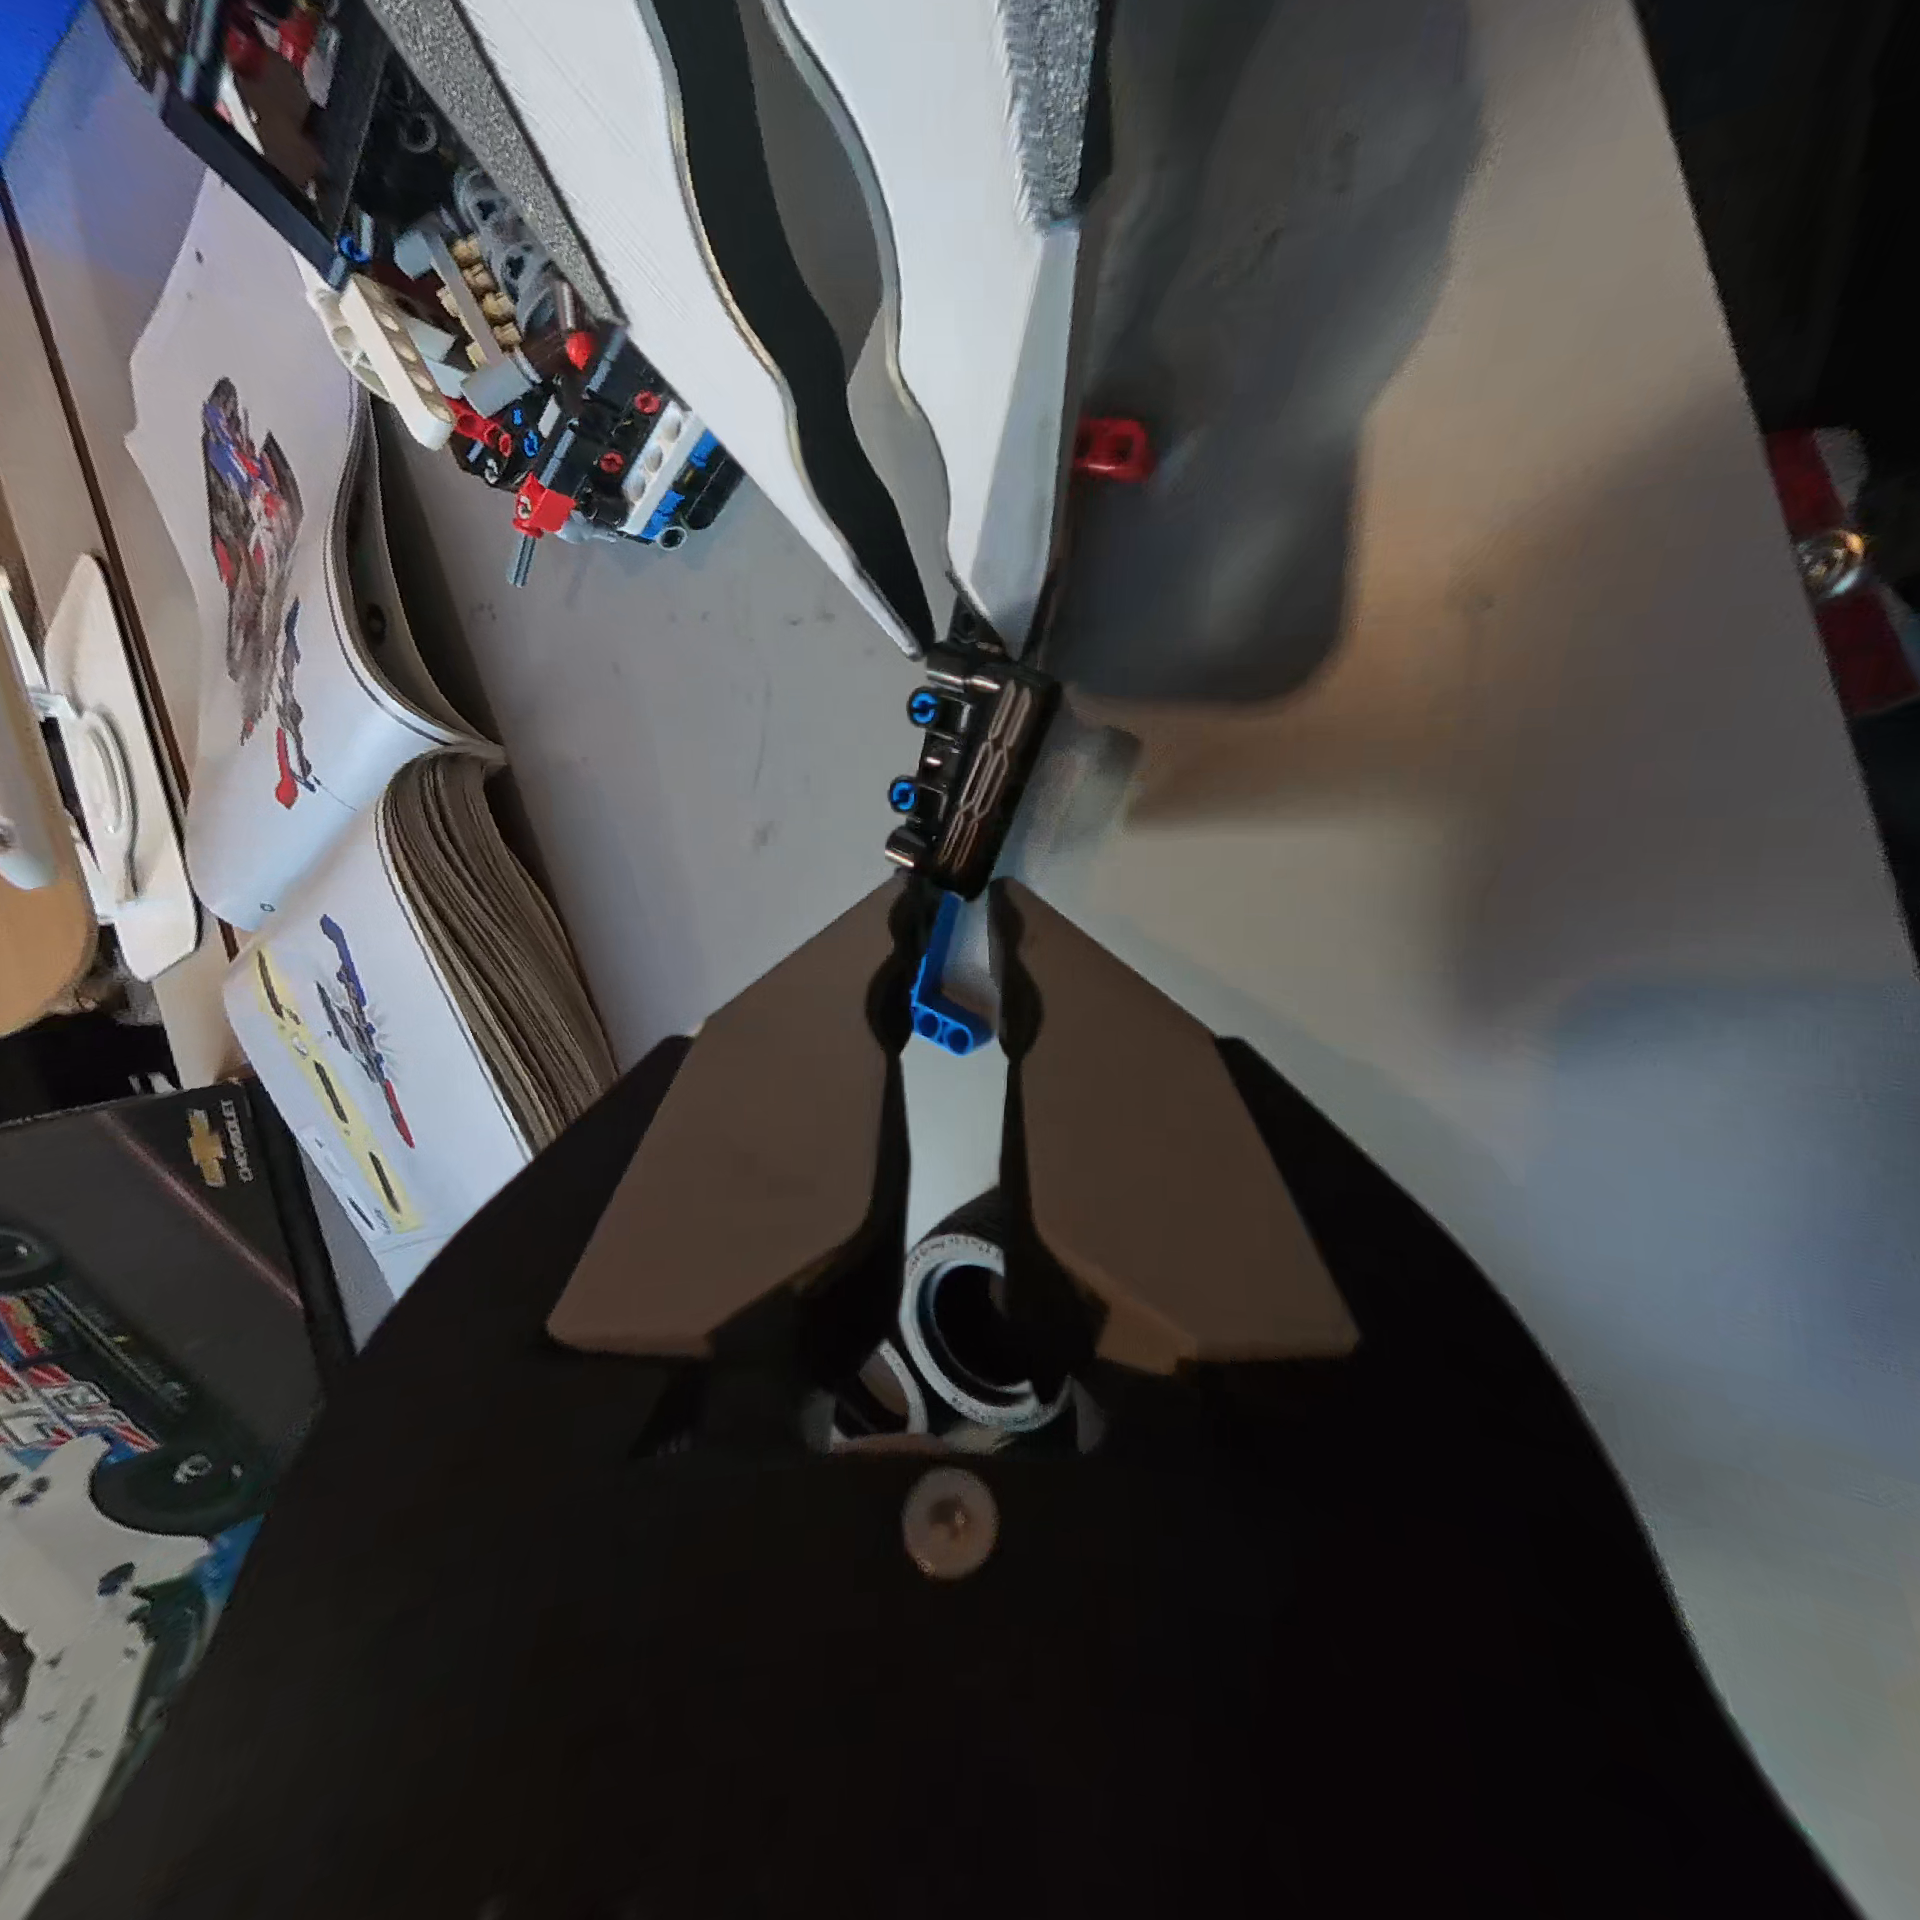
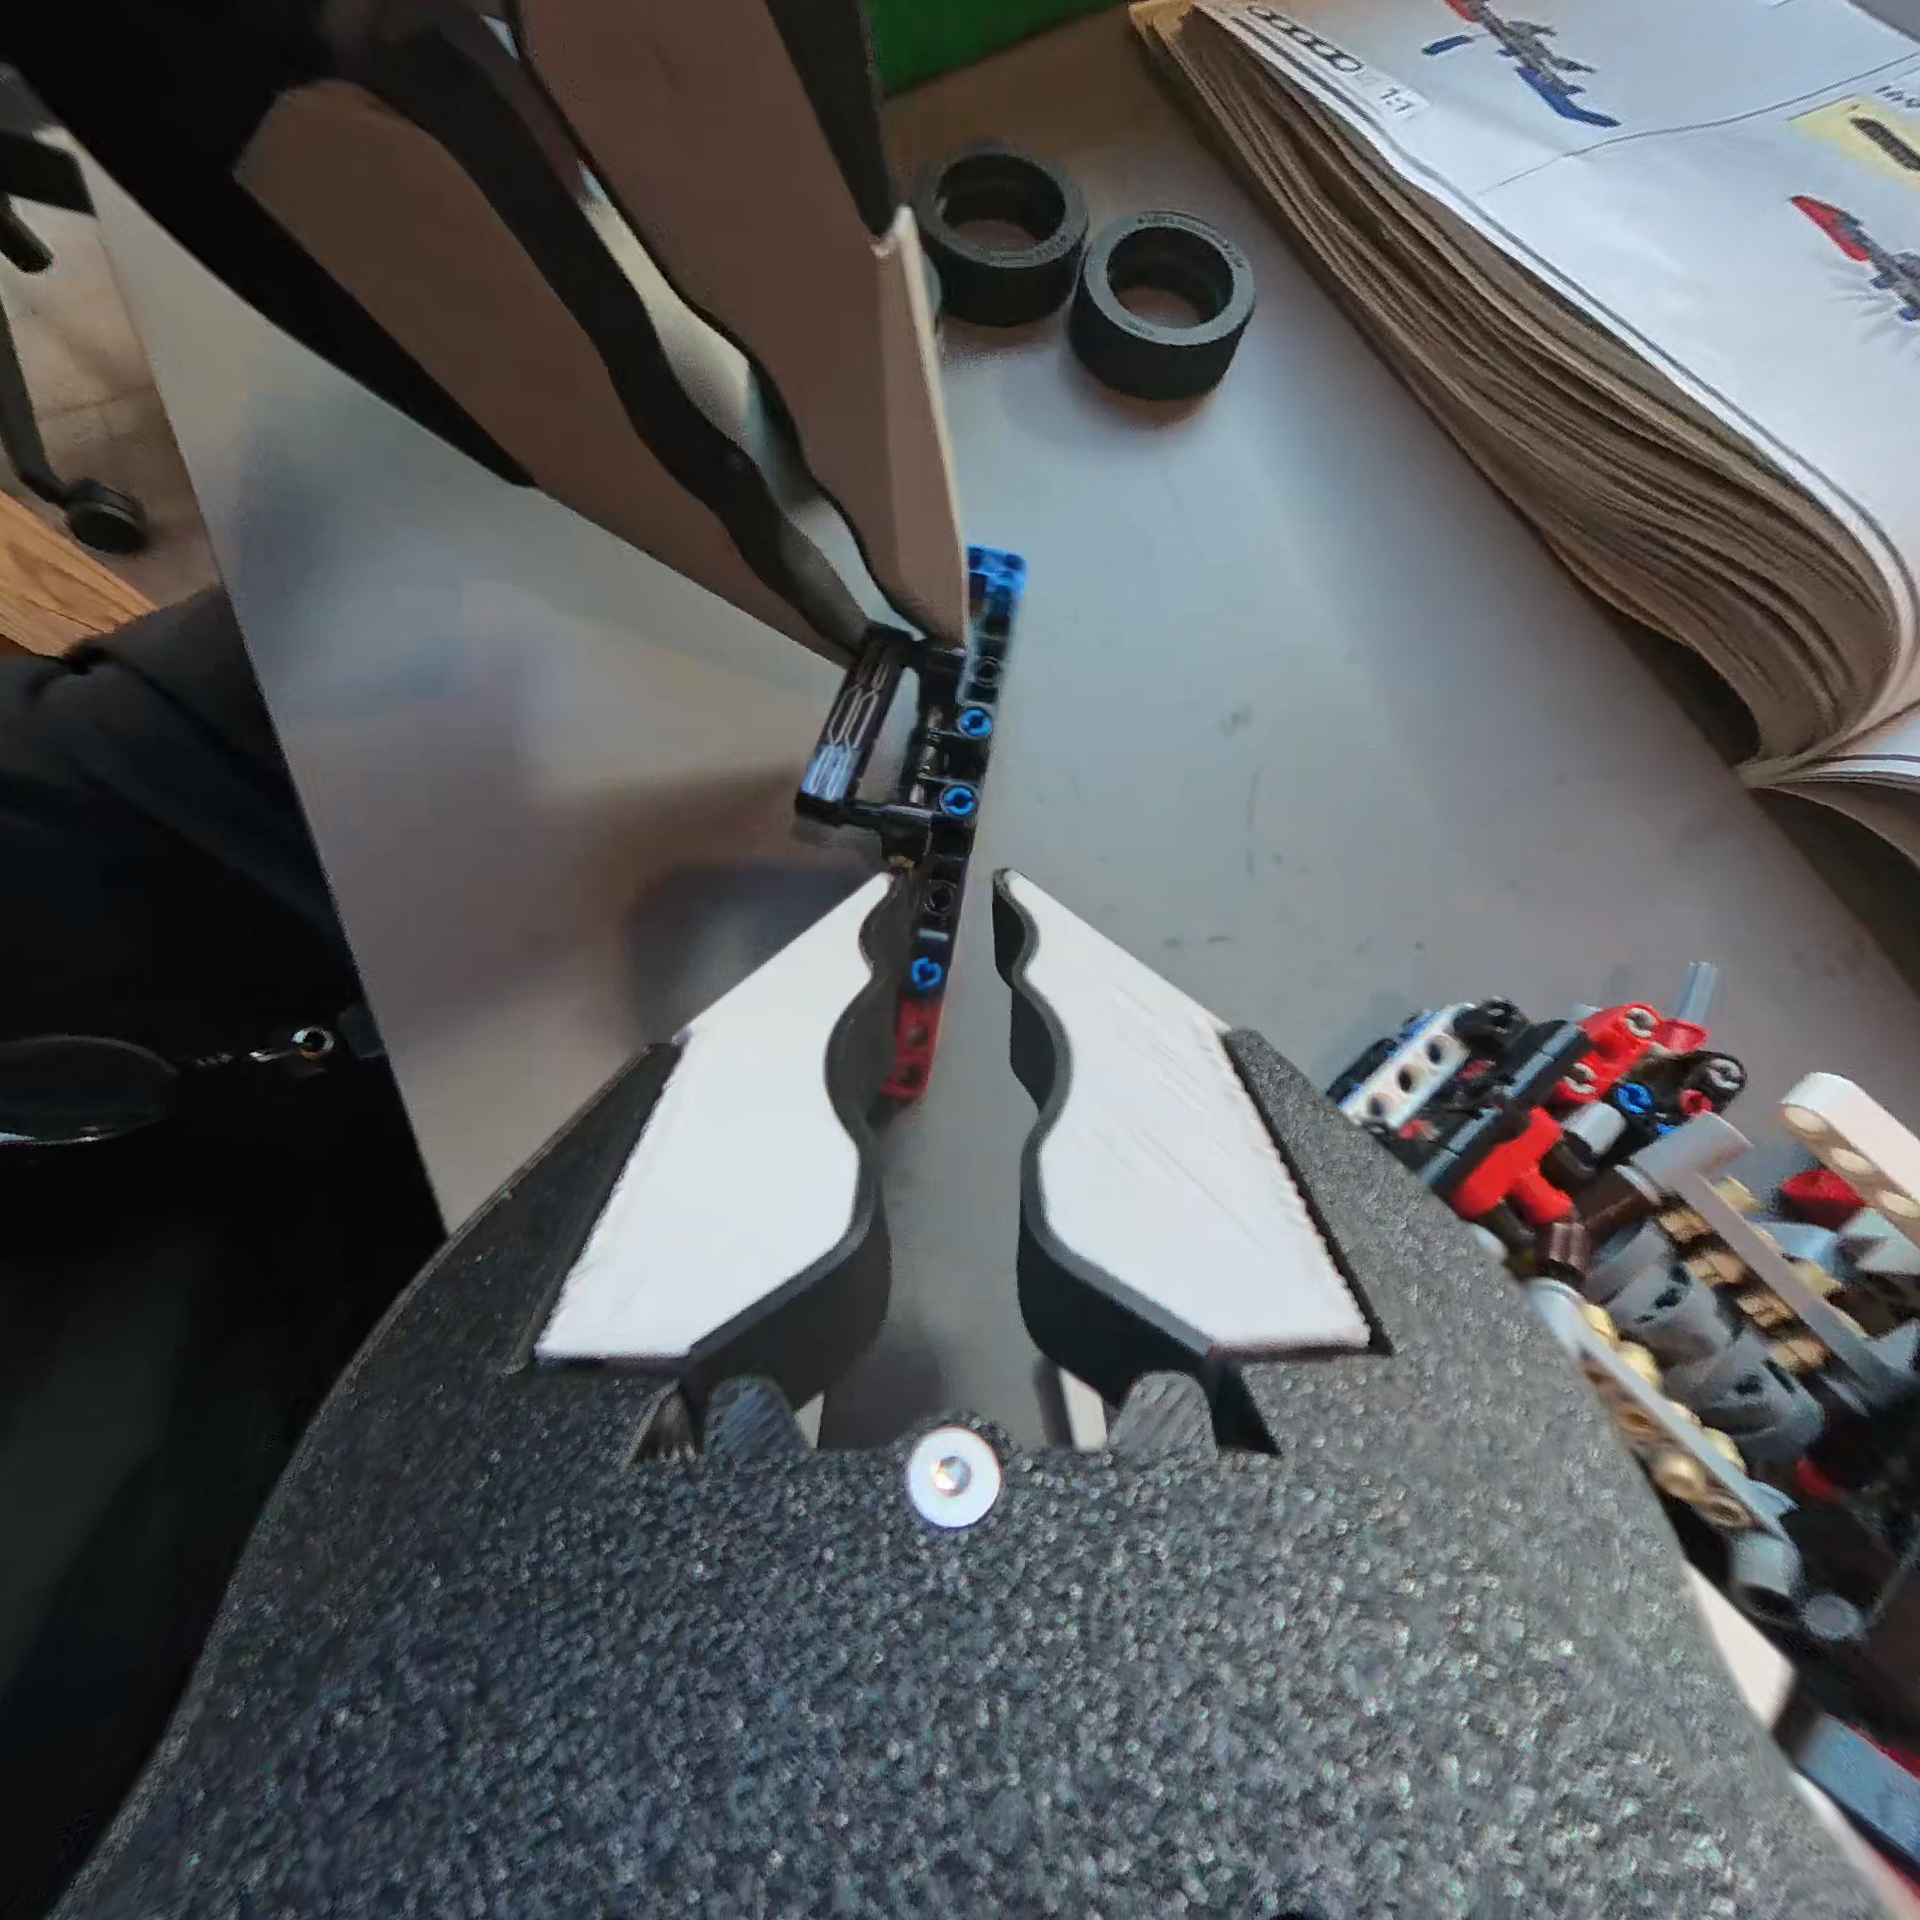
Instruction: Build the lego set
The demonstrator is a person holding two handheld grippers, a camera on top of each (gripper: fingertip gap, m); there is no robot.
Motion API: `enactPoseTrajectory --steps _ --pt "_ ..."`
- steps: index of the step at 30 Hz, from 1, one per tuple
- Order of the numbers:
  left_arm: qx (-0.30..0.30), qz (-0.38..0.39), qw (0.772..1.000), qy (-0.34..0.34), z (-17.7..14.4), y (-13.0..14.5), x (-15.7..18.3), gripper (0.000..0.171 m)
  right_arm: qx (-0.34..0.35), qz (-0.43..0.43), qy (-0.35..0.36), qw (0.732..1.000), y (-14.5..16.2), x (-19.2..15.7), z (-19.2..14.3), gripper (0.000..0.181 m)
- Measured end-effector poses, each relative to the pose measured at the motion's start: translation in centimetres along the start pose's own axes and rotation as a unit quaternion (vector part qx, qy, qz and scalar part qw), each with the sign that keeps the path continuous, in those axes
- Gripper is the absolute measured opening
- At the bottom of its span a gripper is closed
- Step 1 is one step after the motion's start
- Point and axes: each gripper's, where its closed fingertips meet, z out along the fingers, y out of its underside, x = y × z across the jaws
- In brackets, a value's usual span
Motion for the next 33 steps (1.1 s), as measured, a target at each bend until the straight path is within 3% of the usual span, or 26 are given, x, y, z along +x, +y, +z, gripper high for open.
enactPoseTrajectory --steps 5,9,12,15,19,25,33 --pt "0.028 -0.079 0.996 0.028 -0.3 -1.7 1.9 0.01 -0.005 -0.024 0.013 1.0 0.5 1.9 -0.9 0.018" --pt "0.063 -0.201 0.975 0.076 -1.3 -2.6 1.6 0.045 0.033 -0.045 -0.031 0.998 0.1 0.6 -2.6 0.033" --pt "0.108 -0.261 0.954 0.101 -2.0 -3.7 0.5 0.046 0.054 -0.057 -0.039 0.996 0.3 0.6 -3.2 0.037" --pt "0.107 -0.294 0.94 0.136 -1.2 -3.9 0.5 0.047 0.056 -0.041 -0.068 0.995 0.4 -0.1 -3.2 0.038" --pt "0.097 -0.289 0.939 0.16 -0.1 -4.2 1.8 0.051 0.077 -0.04 -0.087 0.992 -0.3 -2.0 -3.3 0.038" --pt "0.084 -0.259 0.955 0.114 1.1 -4.1 1.5 0.027 0.081 -0.059 -0.053 0.994 -0.4 -1.6 -2.6 0.018" --pt "0.104 -0.277 0.949 0.106 1.3 -4.3 1.6 0.025 0.08 -0.067 -0.068 0.992 -0.6 -1.8 -2.3 0.017"
